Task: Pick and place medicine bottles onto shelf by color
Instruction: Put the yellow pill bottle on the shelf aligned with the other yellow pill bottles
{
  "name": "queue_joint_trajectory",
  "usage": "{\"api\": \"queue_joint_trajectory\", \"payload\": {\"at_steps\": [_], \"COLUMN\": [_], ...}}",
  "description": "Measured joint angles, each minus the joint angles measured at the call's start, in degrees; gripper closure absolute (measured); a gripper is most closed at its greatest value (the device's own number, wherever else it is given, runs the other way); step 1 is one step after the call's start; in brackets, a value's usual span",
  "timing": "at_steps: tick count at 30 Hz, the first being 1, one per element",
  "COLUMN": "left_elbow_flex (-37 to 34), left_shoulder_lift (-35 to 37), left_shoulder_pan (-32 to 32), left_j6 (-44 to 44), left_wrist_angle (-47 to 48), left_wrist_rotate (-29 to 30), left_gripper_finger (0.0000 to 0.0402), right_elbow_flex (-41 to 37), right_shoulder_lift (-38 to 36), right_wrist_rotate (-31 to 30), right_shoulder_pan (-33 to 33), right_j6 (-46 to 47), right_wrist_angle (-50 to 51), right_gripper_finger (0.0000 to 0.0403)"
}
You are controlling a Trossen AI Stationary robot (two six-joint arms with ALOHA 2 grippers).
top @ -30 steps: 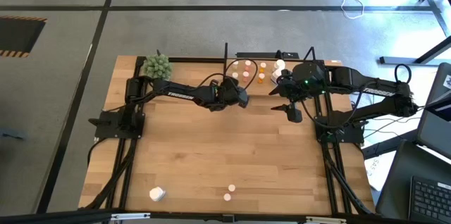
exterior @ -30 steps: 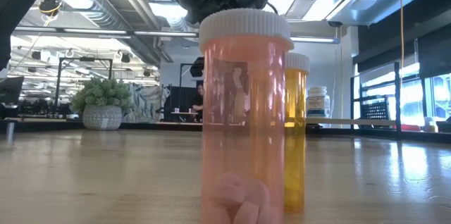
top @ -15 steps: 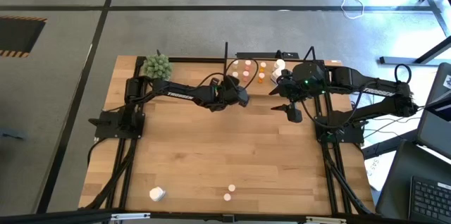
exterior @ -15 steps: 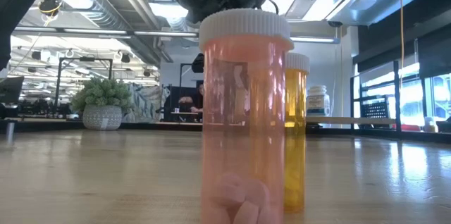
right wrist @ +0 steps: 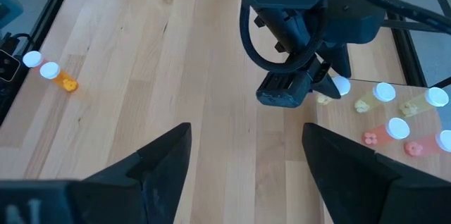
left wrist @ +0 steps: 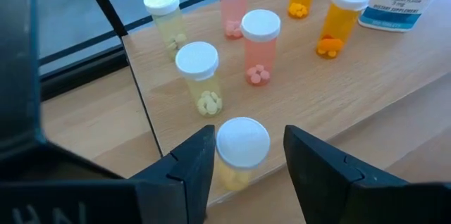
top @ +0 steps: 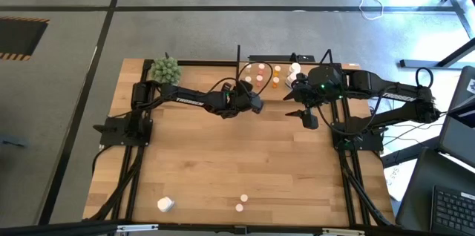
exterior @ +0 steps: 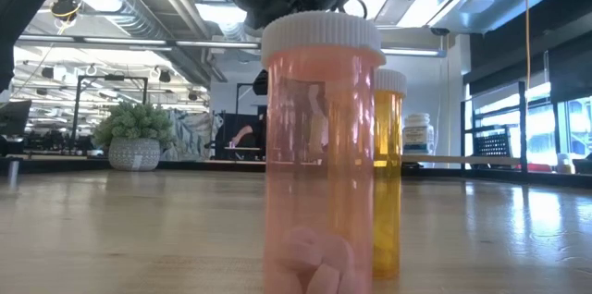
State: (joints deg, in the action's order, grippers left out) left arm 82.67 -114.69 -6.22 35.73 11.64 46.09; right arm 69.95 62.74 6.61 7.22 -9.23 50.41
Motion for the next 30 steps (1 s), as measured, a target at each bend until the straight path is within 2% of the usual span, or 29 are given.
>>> {"api": "queue_joint_trajectory", "payload": {"at_steps": [12,17,30], "left_elbow_flex": [0.00,0.00,0.00], "left_shoulder_lift": [0.02,0.02,0.02], "left_shoulder_pan": [0.28,0.79,0.97], "left_j6": [-0.32,-0.40,-1.99], "left_wrist_angle": [2.28,2.85,1.60], "left_wrist_rotate": [0.15,2.55,4.19], "left_gripper_finger": [0.0237,0.0237,0.0237], "right_elbow_flex": [0.00,0.00,0.00], "right_shoulder_lift": [0.00,0.00,0.00], "right_wrist_rotate": [0.00,0.01,0.01], "right_shoulder_pan": [0.00,0.00,-0.02], "right_j6": [0.00,0.00,0.00], "right_wrist_angle": [-0.02,-0.02,-0.02], "right_gripper_finger": [0.0130,0.0130,0.0130]}}
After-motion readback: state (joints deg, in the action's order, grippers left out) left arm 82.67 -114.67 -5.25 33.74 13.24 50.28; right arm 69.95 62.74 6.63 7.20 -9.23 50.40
